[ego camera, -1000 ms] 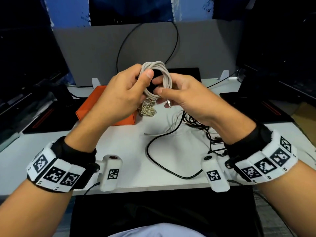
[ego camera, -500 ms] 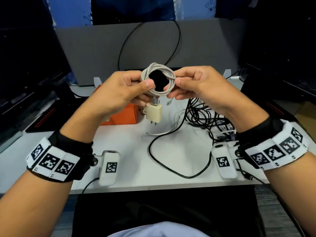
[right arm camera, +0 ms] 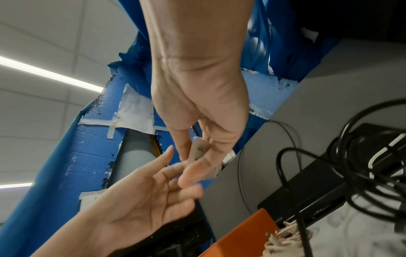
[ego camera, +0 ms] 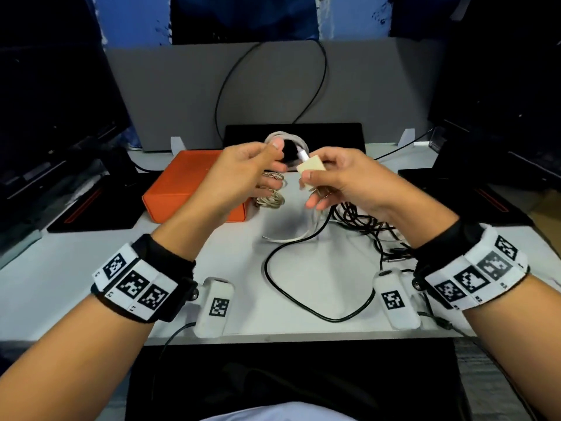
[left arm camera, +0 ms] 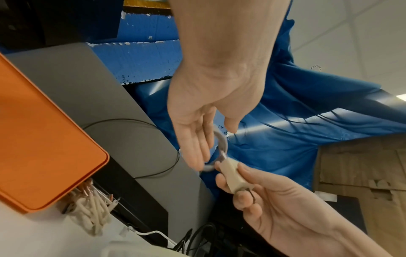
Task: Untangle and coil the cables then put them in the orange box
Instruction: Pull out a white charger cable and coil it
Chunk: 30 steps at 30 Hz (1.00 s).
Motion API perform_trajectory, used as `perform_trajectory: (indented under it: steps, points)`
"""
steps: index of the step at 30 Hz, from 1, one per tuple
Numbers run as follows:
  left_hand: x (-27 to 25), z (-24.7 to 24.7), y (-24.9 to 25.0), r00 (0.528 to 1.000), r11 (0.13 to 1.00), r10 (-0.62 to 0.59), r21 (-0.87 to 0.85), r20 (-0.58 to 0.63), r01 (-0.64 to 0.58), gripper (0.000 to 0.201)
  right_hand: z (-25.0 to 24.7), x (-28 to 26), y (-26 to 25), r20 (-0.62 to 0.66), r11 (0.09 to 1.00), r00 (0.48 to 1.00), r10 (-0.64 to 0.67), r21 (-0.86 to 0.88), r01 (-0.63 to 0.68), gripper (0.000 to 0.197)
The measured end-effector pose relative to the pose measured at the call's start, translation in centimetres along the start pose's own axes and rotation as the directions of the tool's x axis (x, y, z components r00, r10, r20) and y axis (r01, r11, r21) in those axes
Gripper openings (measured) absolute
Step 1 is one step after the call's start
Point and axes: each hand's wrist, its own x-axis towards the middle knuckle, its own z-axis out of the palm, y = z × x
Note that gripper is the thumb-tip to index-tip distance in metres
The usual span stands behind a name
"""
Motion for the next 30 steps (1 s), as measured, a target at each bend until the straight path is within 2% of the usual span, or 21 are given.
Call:
perform_trajectory:
  steps: [2,4,7,9,12,14,16,19,21,25,28,30]
  points:
    - [0.7,0.0,-0.8,0.998,0.984,-0.017,0.178,0.054,0.007,0.037,-1.4,0.8,0.1,-0.007,0.997,0.999,0.054,-0.056,-0.054,0.017]
    - [1.5,0.0,-1.8,0.988,0.929,-0.042,0.371,0.145,-0.015,0.033,-2.5,1.8,0.5,-0.006,0.985,0.992,0.123,-0.118,-0.123,0.016]
    - [2.9,0.5,-2.9,0.941,0.777,-0.151,0.624,0.303,-0.077,0.037,-3.1,3.5,0.8,-0.010,0.966,0.977,0.213,-0.147,-0.212,0.014]
    - [3.6,1.3,-3.5,0.884,0.666,-0.229,0.728,0.408,-0.163,0.043,-3.2,4.9,0.6,-0.026,0.956,0.973,0.231,-0.179,-0.232,0.014]
    - [4.8,3.5,-4.3,0.801,0.483,-0.358,0.830,0.480,-0.281,0.072,-3.2,7.6,-0.4,-0.073,0.937,0.974,0.213,-0.266,-0.225,0.021]
    - [6.3,5.1,-4.7,0.787,0.378,-0.398,0.866,0.472,-0.328,0.087,-2.9,9.7,-0.7,-0.122,0.920,0.966,0.227,-0.298,-0.254,0.024]
    - [8.1,6.3,-5.4,0.774,0.329,-0.441,0.884,0.455,-0.332,0.107,-2.4,11.5,-0.4,-0.157,0.888,0.947,0.279,-0.332,-0.317,0.022]
    - [10.0,7.7,-6.9,0.761,0.302,-0.499,0.906,0.416,-0.297,0.128,-2.0,13.4,1.5,-0.177,0.831,0.923,0.342,-0.401,-0.385,0.012]
    - [10.2,8.4,-7.2,0.736,0.335,-0.515,0.894,0.439,-0.299,0.129,-2.2,14.4,2.7,-0.199,0.803,0.914,0.354,-0.436,-0.406,0.009]
    - [10.2,9.6,-7.2,0.712,0.425,-0.434,0.822,0.552,-0.379,0.124,-3.0,15.6,4.5,-0.262,0.785,0.903,0.341,-0.449,-0.427,0.011]
    - [10.0,10.1,-7.1,0.697,0.411,-0.421,0.807,0.581,-0.424,0.110,-3.0,15.9,5.4,-0.242,0.779,0.898,0.368,-0.448,-0.439,0.012]
    - [10.0,9.5,-6.5,0.710,0.371,-0.416,0.819,0.568,-0.438,0.081,-2.6,15.9,6.2,-0.197,0.785,0.894,0.403,-0.428,-0.448,0.010]
